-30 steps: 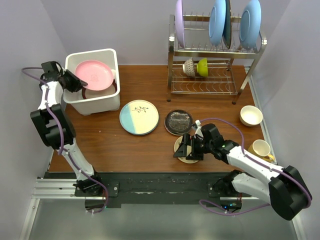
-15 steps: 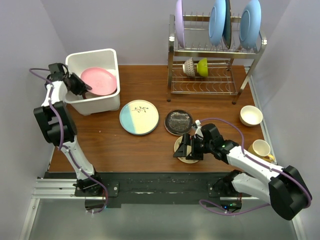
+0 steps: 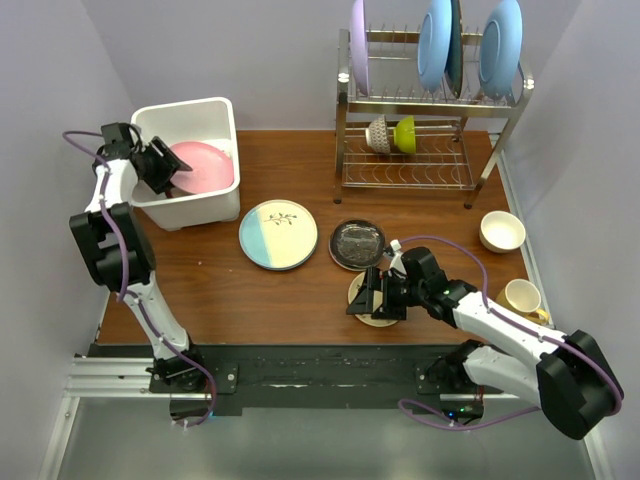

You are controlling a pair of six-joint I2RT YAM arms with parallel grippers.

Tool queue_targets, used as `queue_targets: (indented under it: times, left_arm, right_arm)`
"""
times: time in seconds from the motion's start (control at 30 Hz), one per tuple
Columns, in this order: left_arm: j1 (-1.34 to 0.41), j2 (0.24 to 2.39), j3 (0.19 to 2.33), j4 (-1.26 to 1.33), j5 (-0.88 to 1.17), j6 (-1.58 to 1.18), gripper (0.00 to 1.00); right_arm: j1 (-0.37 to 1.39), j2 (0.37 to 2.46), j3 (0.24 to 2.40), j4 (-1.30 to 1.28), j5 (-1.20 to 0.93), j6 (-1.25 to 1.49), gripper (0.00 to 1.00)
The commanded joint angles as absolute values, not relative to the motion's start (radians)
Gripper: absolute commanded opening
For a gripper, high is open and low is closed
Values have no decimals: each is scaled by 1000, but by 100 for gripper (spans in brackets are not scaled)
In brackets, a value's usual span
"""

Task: Place the plates into the plastic bin on the countertop
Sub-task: Place the plate in the plastic bin.

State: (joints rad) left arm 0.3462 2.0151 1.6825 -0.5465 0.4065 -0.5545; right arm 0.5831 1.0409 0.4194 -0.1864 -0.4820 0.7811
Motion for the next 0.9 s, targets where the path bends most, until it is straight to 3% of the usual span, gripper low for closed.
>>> queue_targets:
  times: [0.0, 0.3, 0.87]
  left_arm:
    - [345, 1915, 1724, -555, 400, -555, 67]
    - [347, 1804, 1752, -609, 330, -575, 74]
    - [319, 1574, 1609, -565, 400, -584, 75]
  right_arm:
    - [583, 1039, 420, -156, -485, 778, 99]
    - [583, 1035, 422, -150, -500, 785, 99]
    - [584, 1034, 448, -160, -499, 782, 99]
